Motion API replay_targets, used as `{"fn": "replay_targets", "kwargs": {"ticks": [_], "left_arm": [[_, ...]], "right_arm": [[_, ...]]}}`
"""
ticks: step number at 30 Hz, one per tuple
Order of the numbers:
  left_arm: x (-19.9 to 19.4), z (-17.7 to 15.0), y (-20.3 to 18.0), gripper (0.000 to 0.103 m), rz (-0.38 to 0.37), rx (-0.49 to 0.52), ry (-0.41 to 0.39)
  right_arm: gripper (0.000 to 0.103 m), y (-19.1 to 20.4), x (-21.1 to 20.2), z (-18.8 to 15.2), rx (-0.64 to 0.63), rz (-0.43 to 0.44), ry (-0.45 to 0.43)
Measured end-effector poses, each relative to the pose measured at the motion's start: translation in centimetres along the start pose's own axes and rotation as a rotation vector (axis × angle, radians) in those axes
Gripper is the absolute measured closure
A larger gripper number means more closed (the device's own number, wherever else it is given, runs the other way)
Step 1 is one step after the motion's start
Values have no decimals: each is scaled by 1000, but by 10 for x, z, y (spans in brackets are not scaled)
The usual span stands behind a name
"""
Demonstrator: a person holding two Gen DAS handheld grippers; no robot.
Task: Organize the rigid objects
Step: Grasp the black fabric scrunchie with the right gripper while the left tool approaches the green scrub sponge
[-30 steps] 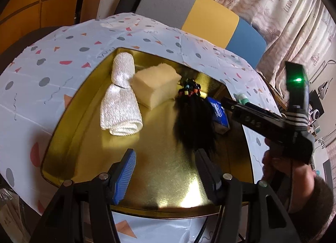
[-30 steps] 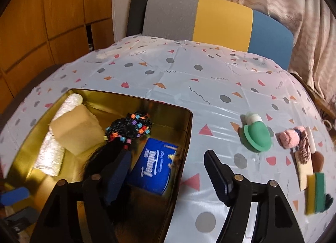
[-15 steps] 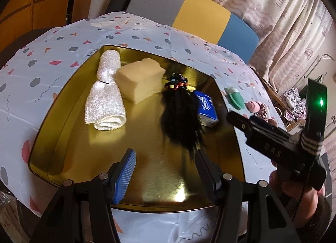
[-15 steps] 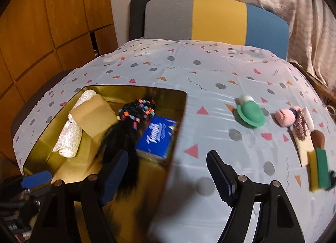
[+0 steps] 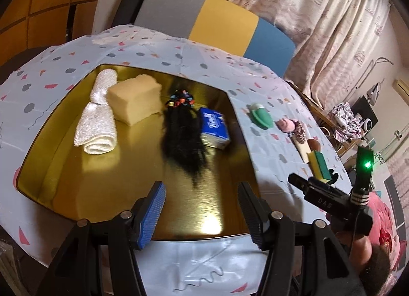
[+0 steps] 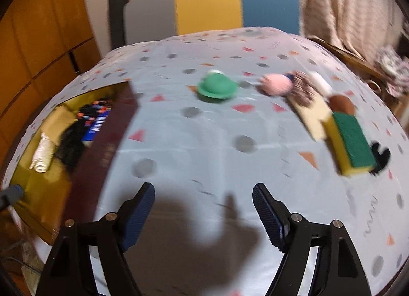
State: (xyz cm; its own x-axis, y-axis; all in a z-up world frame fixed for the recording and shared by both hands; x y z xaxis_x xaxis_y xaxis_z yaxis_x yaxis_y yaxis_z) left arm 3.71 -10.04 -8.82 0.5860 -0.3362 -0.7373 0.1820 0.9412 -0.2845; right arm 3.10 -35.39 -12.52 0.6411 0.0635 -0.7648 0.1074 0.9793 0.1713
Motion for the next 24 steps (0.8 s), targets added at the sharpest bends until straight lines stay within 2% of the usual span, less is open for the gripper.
{"fn": "replay_targets", "kwargs": {"ticks": [10,15,20,24], "left_arm": [[4,-6,-45,44,-1,88,18],[10,-13,-73,44,-14,137,44],[15,-18,-99,44,-34,180,68],[16,-16,-112,44,-31,204,67]], "right_arm": [[23,-129,-31,-26,207,-133,-35],[23,-171,-47,-35,261,-185,-72],[23,-216,-56,-34,339,-242,-106],[23,-247,-56,-19,380,-261,-129]]}}
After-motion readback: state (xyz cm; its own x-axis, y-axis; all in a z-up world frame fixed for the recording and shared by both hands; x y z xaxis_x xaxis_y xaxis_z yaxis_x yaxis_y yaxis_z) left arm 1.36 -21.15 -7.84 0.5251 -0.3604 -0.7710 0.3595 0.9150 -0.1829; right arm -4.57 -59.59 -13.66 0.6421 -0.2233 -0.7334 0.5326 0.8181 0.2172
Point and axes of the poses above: each gripper's, at about its wrist camera, not at the fingertips, and x roughly the way its jaws point, y to its left, z to its top, the point moved 10 cm from there along x, roughly the way its jaws point, and after that the axes turned 7 degrees about z, right-handed, at the moved point
